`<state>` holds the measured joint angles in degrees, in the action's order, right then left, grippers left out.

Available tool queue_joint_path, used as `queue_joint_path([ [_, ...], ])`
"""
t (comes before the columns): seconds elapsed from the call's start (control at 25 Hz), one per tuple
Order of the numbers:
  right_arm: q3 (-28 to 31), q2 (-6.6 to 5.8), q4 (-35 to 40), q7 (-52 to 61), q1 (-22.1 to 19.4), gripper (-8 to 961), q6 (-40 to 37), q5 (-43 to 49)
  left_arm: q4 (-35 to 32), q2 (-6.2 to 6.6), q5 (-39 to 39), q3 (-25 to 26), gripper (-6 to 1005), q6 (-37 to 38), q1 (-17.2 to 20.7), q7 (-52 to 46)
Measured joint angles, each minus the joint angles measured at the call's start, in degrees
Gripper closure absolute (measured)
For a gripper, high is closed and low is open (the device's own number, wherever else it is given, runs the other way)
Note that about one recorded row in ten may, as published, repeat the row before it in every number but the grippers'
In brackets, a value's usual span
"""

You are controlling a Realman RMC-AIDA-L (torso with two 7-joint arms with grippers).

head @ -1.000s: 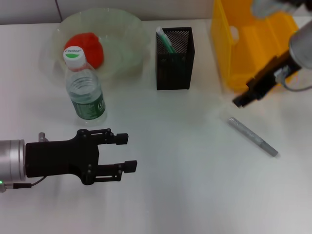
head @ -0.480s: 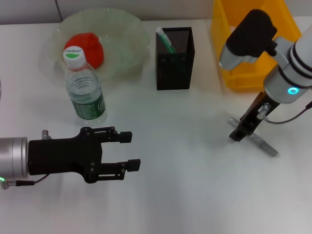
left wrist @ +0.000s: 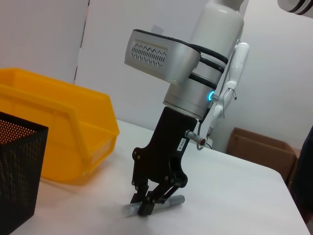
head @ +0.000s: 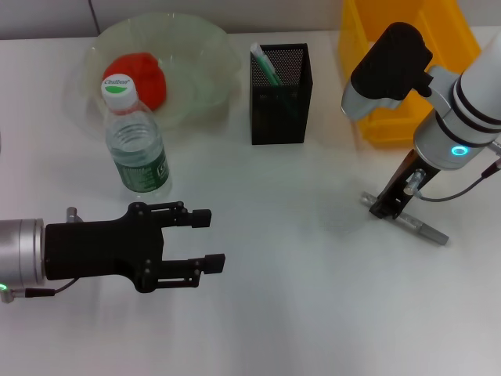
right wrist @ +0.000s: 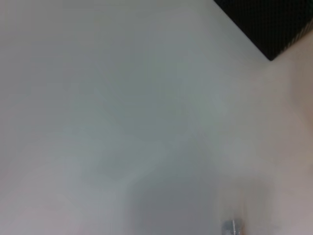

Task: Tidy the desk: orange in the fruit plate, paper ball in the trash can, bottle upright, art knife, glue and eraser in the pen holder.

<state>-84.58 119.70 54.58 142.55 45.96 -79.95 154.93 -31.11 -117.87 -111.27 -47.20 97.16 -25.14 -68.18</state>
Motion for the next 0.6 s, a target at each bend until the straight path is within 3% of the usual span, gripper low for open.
queue_joint_path([
  [0.12,0.3,0.01,0.8,-0.2,-0.4,807,-0.3,-0.3,0.0,0.00,0.0,0.0,269,0.0,0.0,0.0],
  [0.32,3.3,-0.41,9.8,-1.6,-4.1,814,-4.0,-6.4,0.0,0.07,0.0,0.0,269,0.0,0.1,0.0],
  [0.44,11.5,-0.48,15.1,-4.9,-6.4,814,-6.0,-13.9,0.0,0.09,0.0,0.1,269,0.1,0.2,0.0],
  [0.6,25.8,-0.52,8.9,-15.1,-8.1,814,-6.3,-34.0,0.0,0.03,0.0,0.1,268,0.2,0.4,0.1],
])
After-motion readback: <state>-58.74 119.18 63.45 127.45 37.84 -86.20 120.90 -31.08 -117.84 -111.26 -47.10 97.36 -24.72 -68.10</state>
